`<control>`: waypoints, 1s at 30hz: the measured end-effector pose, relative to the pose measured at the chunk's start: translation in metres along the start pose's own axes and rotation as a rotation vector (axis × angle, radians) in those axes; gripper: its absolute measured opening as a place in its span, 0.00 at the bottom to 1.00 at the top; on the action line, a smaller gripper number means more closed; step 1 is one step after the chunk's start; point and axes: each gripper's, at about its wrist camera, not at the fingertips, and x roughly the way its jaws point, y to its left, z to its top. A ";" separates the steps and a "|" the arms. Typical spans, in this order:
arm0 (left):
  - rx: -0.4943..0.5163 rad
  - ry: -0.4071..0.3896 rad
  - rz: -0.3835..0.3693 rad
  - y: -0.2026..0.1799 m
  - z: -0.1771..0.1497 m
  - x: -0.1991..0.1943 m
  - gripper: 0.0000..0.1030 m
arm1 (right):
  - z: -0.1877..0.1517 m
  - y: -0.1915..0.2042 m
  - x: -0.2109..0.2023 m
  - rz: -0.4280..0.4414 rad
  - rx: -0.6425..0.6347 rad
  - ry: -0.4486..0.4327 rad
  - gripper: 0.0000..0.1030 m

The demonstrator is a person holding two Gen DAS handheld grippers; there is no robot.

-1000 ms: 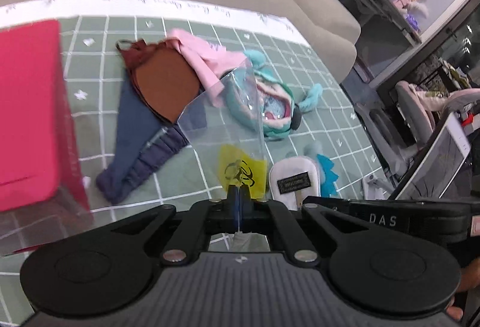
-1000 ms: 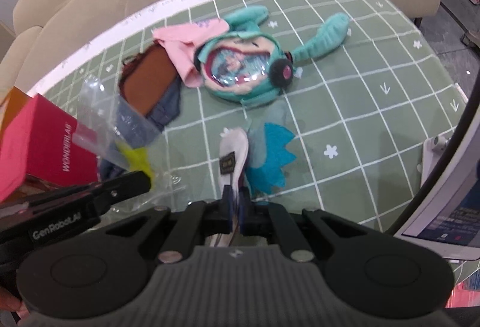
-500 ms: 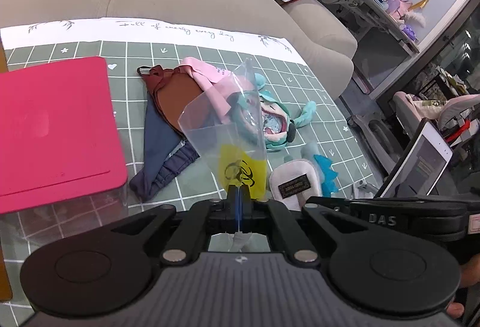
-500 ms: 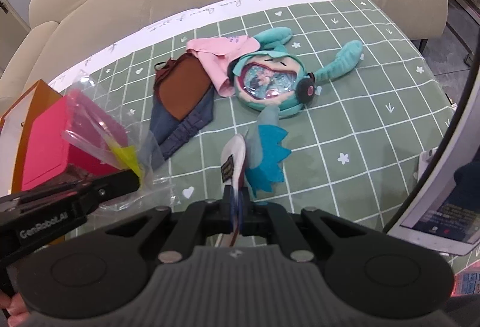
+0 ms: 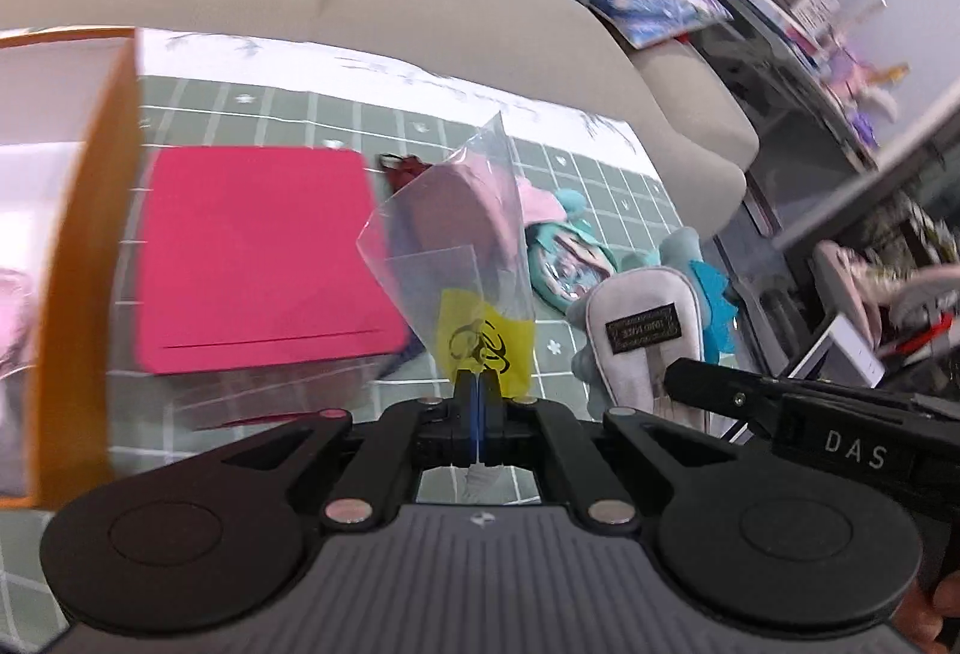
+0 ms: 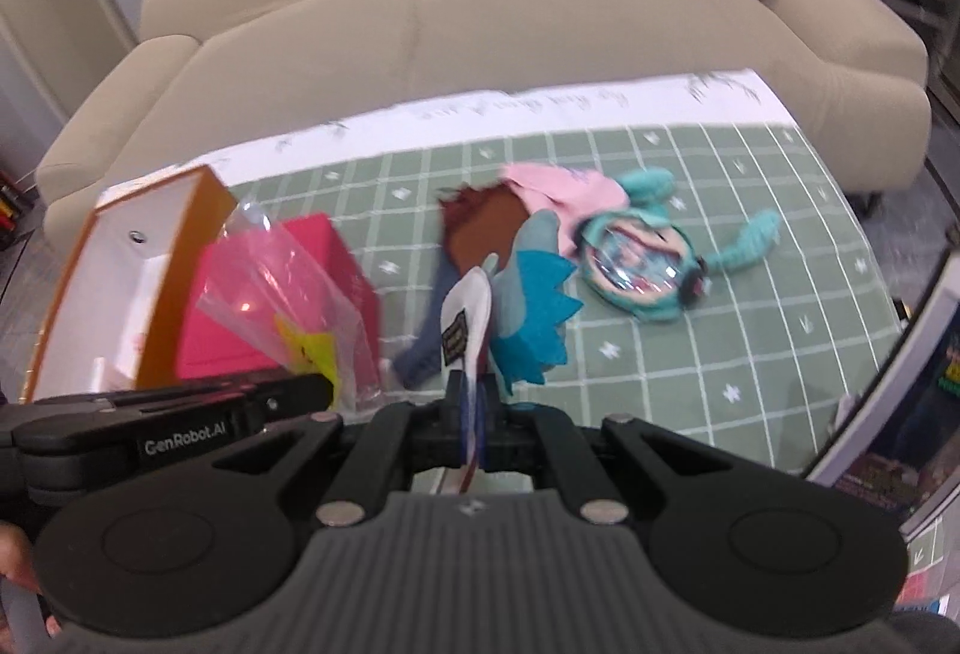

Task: Organize soft objects
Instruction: 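Lift and carry the clear bag and plush toward the white box with both tools, then lower the clear bag and plush into the white box and open both tools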

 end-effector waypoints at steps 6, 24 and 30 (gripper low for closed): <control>-0.045 -0.035 0.059 0.023 0.020 -0.044 0.00 | 0.019 0.047 -0.015 0.032 -0.064 -0.035 0.00; -0.155 -0.033 0.234 0.146 0.080 -0.134 0.00 | 0.090 0.227 -0.004 0.185 -0.262 -0.053 0.00; -0.164 0.014 0.280 0.194 0.076 -0.124 0.00 | 0.090 0.279 0.055 0.204 -0.319 0.044 0.00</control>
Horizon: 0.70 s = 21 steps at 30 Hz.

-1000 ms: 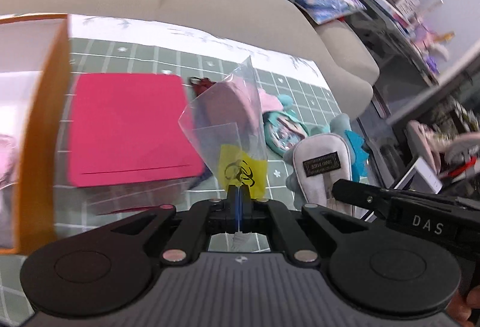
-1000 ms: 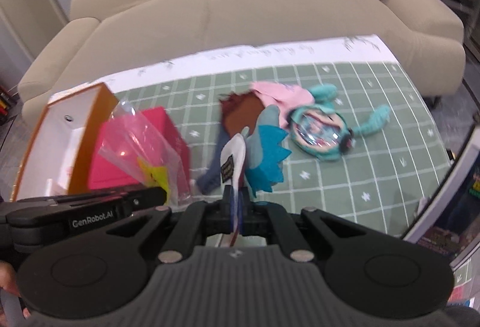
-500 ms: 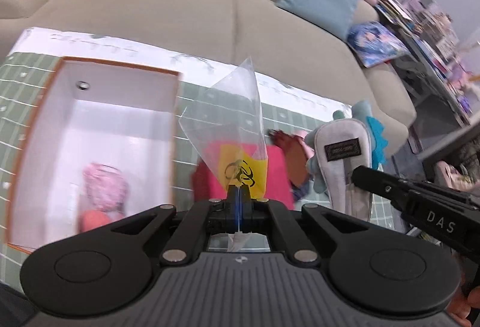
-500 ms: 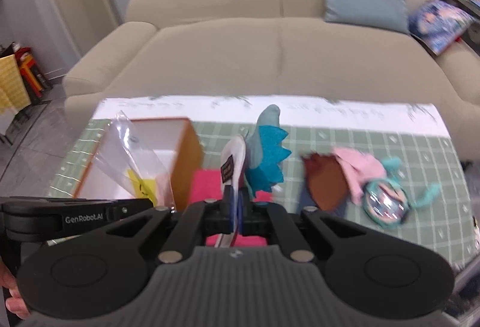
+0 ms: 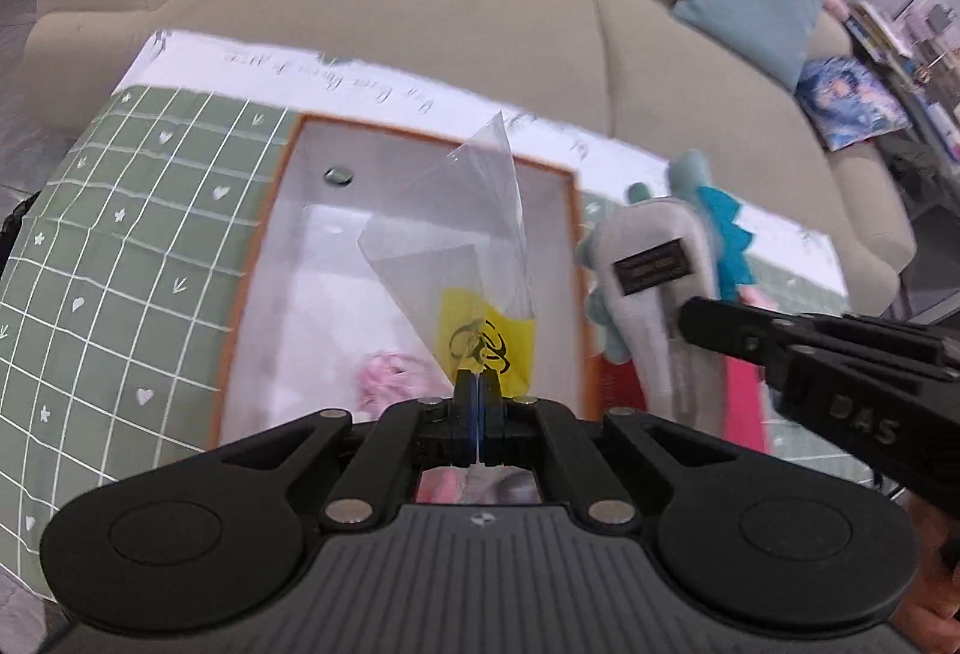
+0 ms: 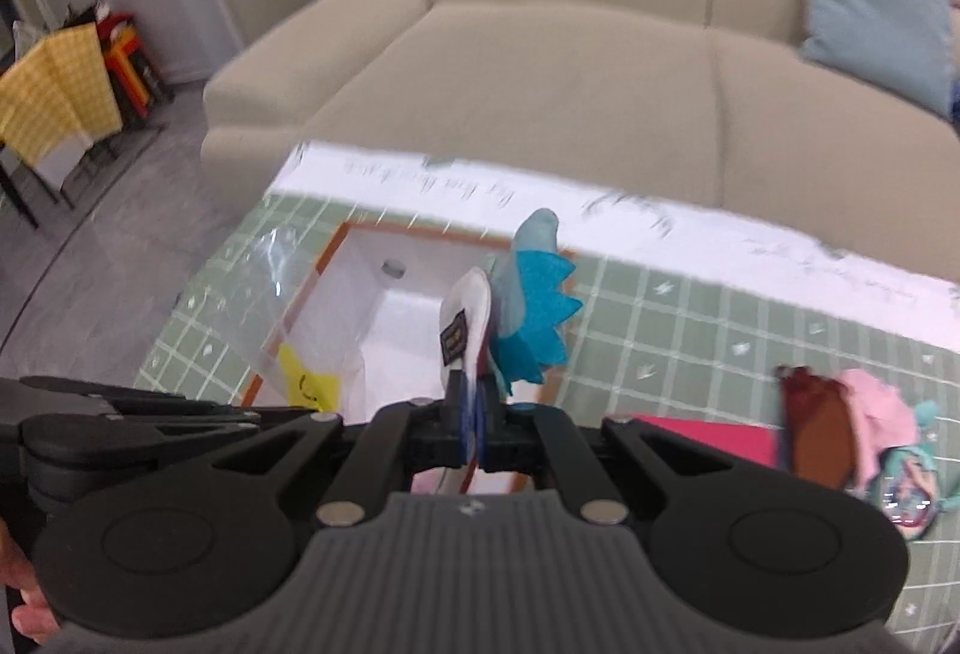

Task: Organize soft objects
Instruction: 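Lower the clear bag and plush into the white box and open both tools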

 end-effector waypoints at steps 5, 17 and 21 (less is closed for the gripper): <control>0.022 0.066 0.063 0.023 0.004 0.038 0.00 | -0.003 0.016 0.067 -0.019 -0.015 0.116 0.00; 0.092 0.138 0.156 0.038 0.010 0.072 0.00 | -0.025 0.027 0.150 -0.120 -0.100 0.243 0.00; 0.138 0.181 0.187 0.038 0.008 0.065 0.00 | -0.028 0.026 0.156 -0.131 -0.092 0.264 0.00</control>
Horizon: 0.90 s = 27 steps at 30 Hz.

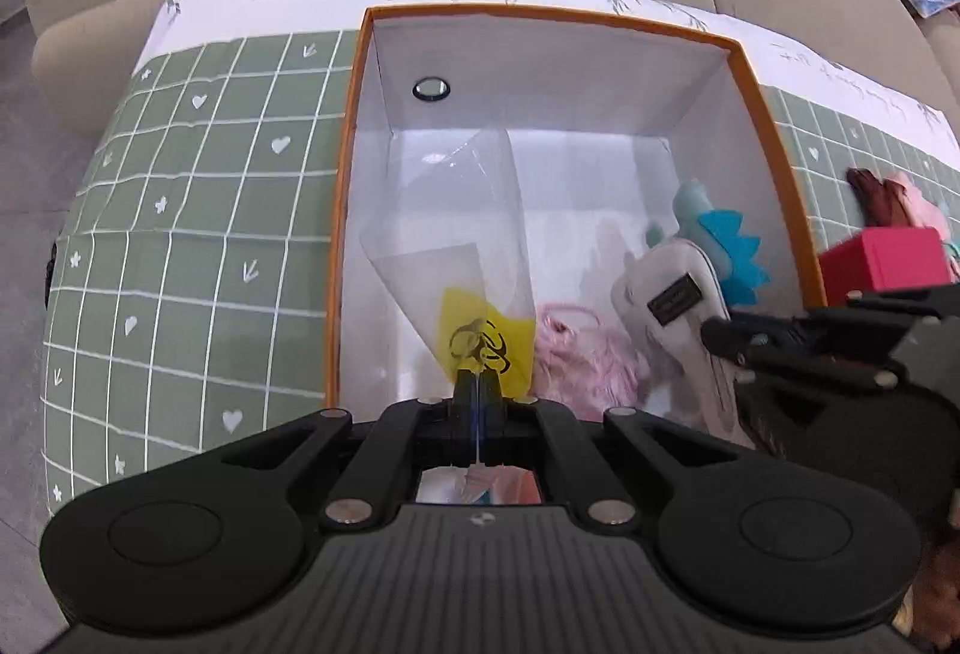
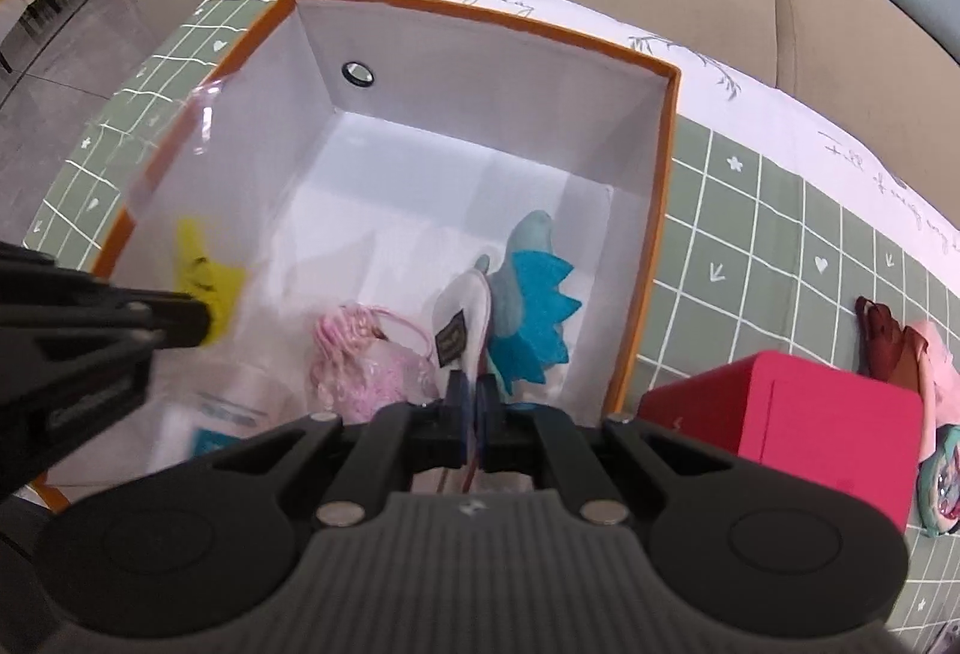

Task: Organize soft objects
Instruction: 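Lower the clear bag and plush into the white box and open both tools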

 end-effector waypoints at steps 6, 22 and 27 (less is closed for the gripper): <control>0.007 0.010 0.006 0.005 0.000 -0.008 0.00 | -0.002 0.002 0.007 -0.009 -0.007 0.019 0.00; 0.020 0.145 -0.003 -0.004 -0.028 0.026 0.01 | -0.014 -0.005 -0.037 0.055 0.018 -0.019 0.55; 0.045 0.137 0.007 -0.006 -0.028 0.028 0.16 | -0.022 -0.002 -0.048 0.060 -0.003 -0.027 0.55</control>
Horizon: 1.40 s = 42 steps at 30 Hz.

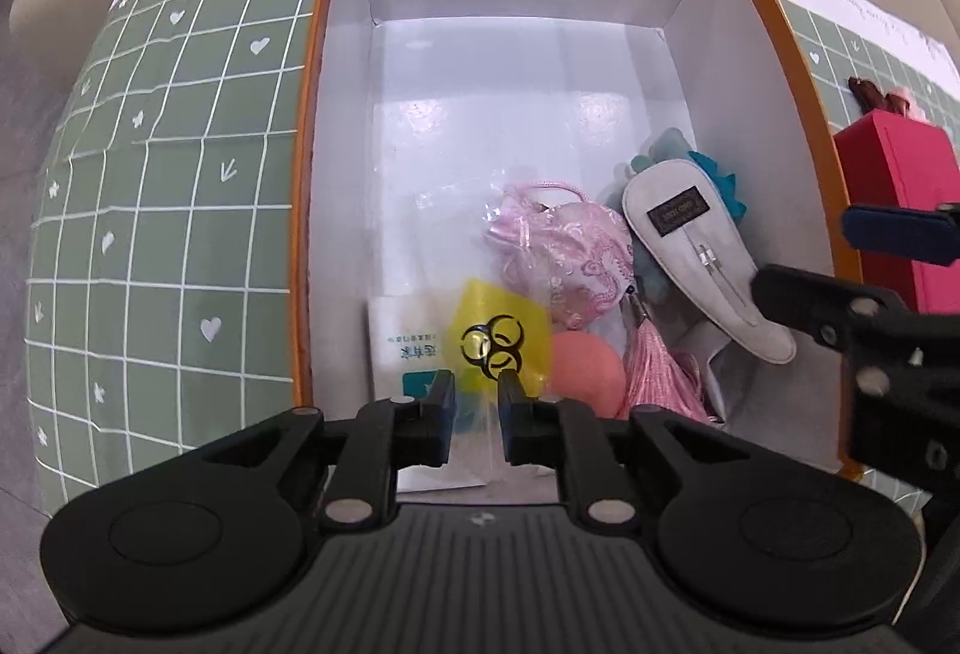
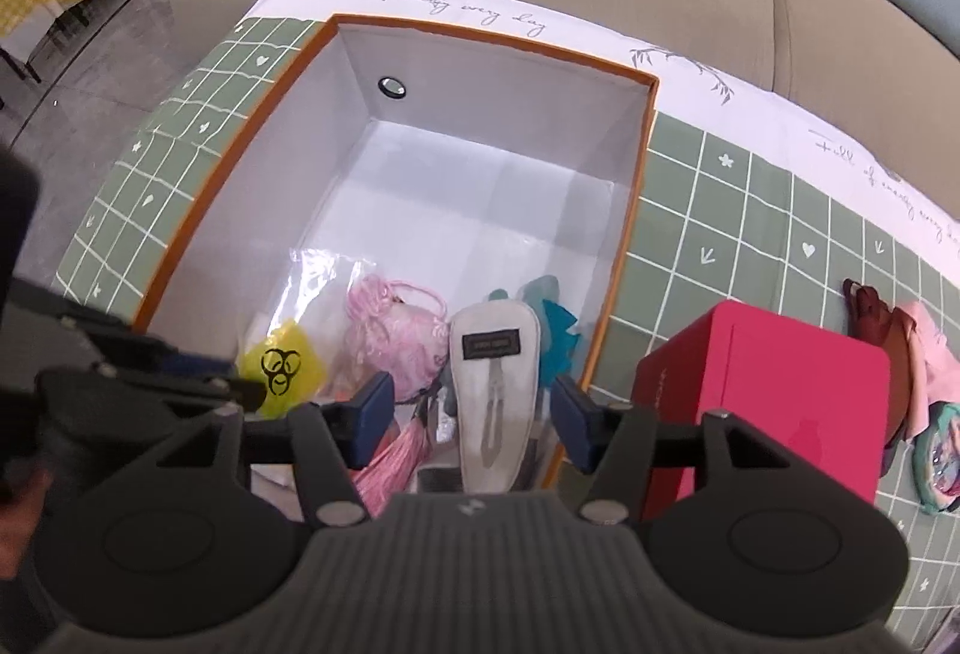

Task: Organize soft objects
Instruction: 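Lower the clear bag and plush into the white box and open both tools, then withdraw both tools from the box toward the teal-haired plush doll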

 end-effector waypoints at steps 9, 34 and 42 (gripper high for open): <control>0.080 -0.004 -0.009 -0.011 -0.005 -0.009 0.77 | -0.006 -0.001 -0.016 0.042 -0.025 -0.027 0.55; 0.122 -0.218 0.042 -0.099 0.039 -0.126 0.82 | -0.013 -0.117 -0.129 -0.006 0.082 -0.204 0.59; 0.208 -0.232 -0.052 -0.201 0.079 -0.124 0.82 | -0.043 -0.224 -0.148 -0.103 0.255 -0.216 0.59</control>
